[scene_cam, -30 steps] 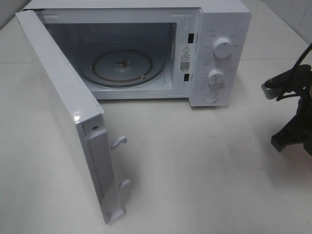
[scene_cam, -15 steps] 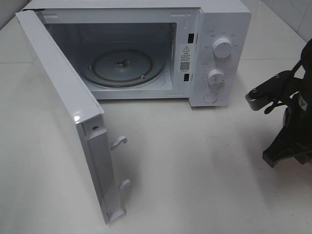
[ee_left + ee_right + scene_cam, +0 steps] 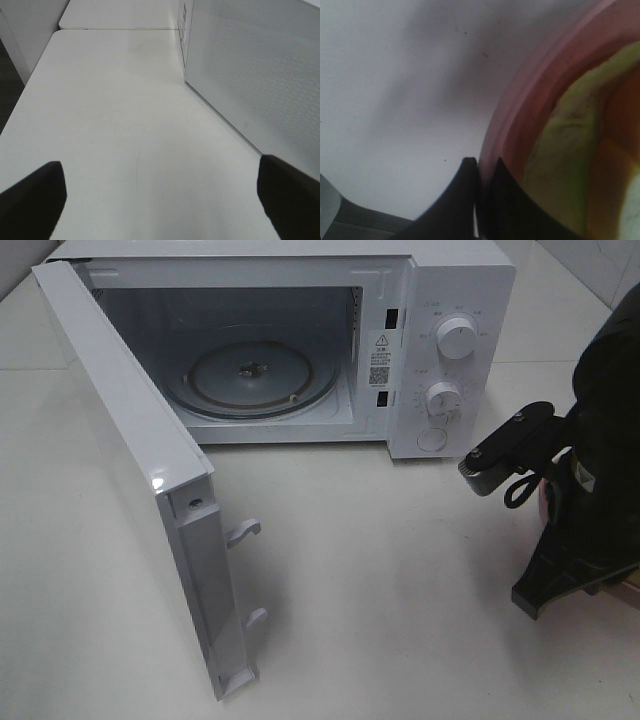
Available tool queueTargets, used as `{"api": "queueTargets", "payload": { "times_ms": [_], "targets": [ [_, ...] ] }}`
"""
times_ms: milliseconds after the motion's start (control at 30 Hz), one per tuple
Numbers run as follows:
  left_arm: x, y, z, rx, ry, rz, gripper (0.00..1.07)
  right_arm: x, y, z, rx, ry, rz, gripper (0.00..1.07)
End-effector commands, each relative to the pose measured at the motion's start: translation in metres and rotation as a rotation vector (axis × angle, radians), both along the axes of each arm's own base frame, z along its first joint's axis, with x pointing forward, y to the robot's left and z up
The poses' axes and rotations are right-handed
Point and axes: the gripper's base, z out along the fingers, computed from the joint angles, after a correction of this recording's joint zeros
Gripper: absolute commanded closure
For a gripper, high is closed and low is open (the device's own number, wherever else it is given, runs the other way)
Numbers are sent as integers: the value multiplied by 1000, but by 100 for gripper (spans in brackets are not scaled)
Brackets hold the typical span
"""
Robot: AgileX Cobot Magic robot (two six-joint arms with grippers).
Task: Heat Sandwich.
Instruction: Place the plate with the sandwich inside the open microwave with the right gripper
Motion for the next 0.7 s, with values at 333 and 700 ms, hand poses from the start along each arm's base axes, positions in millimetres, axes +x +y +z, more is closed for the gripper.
{"api": "queueTargets", "payload": {
  "times_ms": [333, 700],
  "targets": [
    [-3, 0, 0, -3, -29, -1, 9, -23, 25, 3, -55, 21, 120, 105],
    [-3, 0, 0, -3, -29, -1, 9, -46, 53, 3, -67, 20, 291, 104]
  ]
}}
